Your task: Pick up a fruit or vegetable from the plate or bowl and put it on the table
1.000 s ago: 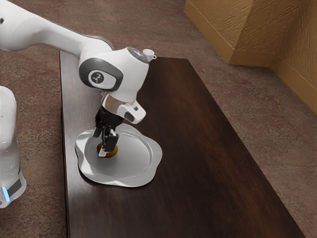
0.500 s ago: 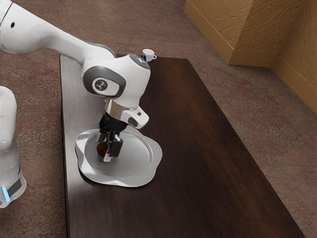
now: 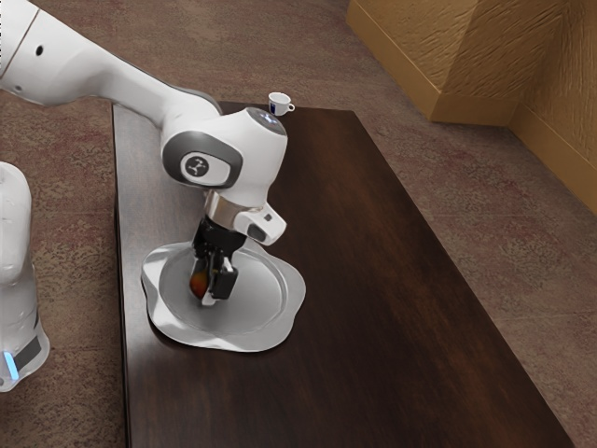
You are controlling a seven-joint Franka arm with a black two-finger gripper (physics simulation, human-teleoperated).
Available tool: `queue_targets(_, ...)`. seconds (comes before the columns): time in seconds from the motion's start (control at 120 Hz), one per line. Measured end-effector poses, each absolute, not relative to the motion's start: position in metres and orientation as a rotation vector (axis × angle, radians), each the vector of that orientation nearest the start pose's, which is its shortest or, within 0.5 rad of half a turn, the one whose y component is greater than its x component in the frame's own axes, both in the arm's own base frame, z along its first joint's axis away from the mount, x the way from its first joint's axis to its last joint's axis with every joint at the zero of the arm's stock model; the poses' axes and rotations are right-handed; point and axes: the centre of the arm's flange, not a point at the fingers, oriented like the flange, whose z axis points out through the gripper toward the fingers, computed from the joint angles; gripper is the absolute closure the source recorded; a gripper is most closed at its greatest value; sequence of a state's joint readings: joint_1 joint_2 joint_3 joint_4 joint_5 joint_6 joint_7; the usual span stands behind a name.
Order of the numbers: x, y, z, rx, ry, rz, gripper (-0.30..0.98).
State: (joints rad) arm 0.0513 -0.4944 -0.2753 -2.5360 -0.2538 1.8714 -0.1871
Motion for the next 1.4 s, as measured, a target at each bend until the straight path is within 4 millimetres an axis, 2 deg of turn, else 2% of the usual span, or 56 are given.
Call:
queue_targets(0.233,0.363,-0.095,0.42,-3.186,-0.214,0.319,0.46)
queue_targets(0.35,0.363,-0.094,0.425,-3.18,-0.236,0.31,0.51)
queue_targets(0.4,0.362,-0.093,0.429,-3.178,-0.249,0.305,0.46)
queue_targets(0.6,0.364,-0.089,0.469,-3.167,-0.294,0.23,0.42)
queue_targets(0.75,0.373,-0.069,0.521,-3.158,-0.364,0.125,0.42)
queue_targets(0.833,0.38,-0.048,0.551,-3.145,-0.431,0.056,0.42)
queue_targets(0.9,0.384,-0.024,0.574,-3.124,-0.507,0.0,0.42)
queue_targets(1.008,0.394,0.036,0.593,-3.09,-0.682,-0.035,0.42)
queue_targets(1.083,0.402,0.075,0.596,-3.064,-0.791,-0.027,0.42)
queue_targets(1.183,0.411,0.115,0.595,-3.019,-0.899,-0.009,0.42)
queue_targets(1.317,0.425,0.167,0.584,-2.962,-1.032,0.039,0.42)
queue_targets(1.4,0.439,0.193,0.568,-2.928,-1.088,0.085,0.42)
